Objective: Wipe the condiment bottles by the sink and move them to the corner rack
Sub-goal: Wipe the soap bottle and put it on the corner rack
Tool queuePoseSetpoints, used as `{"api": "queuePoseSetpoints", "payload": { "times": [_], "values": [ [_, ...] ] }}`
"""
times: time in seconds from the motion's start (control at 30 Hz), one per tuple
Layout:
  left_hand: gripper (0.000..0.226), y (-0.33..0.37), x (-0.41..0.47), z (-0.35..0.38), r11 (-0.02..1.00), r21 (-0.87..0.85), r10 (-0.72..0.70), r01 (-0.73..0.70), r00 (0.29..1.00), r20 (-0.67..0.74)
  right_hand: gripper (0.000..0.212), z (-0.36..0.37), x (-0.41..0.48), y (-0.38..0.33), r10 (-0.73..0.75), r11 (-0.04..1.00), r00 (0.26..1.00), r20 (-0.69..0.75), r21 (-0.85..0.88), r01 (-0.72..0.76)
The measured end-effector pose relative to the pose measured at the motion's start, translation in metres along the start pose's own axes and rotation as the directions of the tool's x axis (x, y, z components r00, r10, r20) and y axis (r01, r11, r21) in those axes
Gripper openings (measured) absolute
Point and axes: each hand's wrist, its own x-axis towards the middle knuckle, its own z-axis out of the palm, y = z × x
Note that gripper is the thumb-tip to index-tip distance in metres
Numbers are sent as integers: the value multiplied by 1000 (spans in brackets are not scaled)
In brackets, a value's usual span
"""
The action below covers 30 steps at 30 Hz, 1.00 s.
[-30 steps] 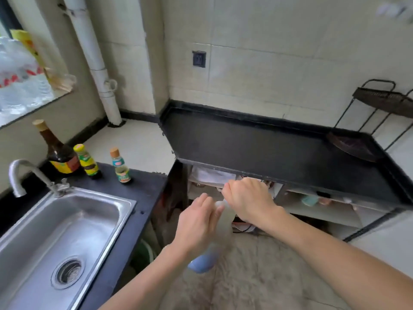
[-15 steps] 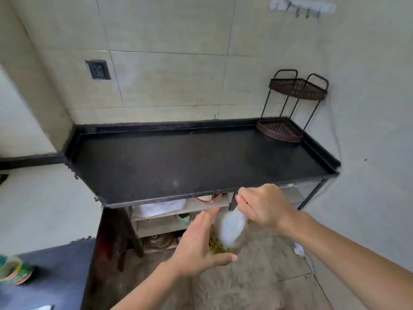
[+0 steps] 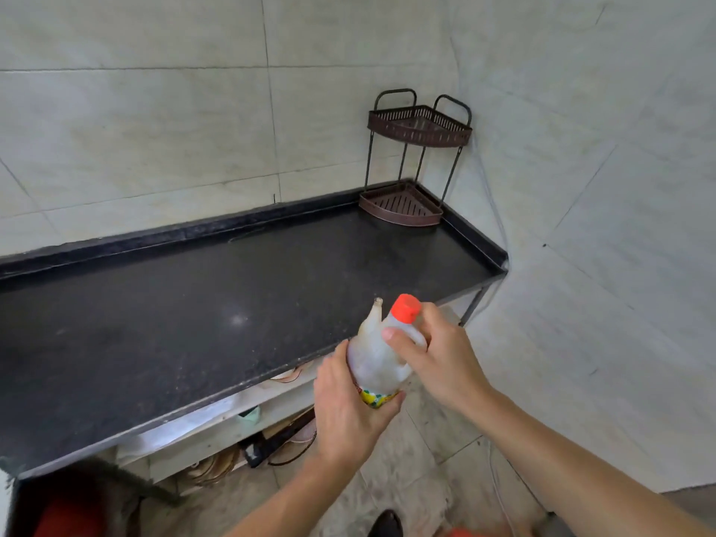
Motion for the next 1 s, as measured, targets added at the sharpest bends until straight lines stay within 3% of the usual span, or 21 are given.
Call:
{"api": "queuePoseSetpoints", "payload": {
  "times": [0.17,0.3,0.5,0.8,1.0],
  "values": [
    [105,19,60,56,998,65,-1,4,999,-49,20,-20,60,39,42,978,998,-40,204,-33],
    [94,25,109,82,999,5,-52,52,984,172,11,-37,118,72,41,962,998,-52,272,-25],
    [23,14,172,71,979,-45,-162,200,888,431,17,-61,185,117,-17,979,999,-29,201,22],
    [6,-24,233,85,842,-189,-415,505,831,371,15,-58,305,170,43,993,996,-78,113,-34],
    [5,-43,282,111,784,-131,-501,607,742,445,23,-52,387,195,98,995,993,-64,29,-97]
  ]
}}
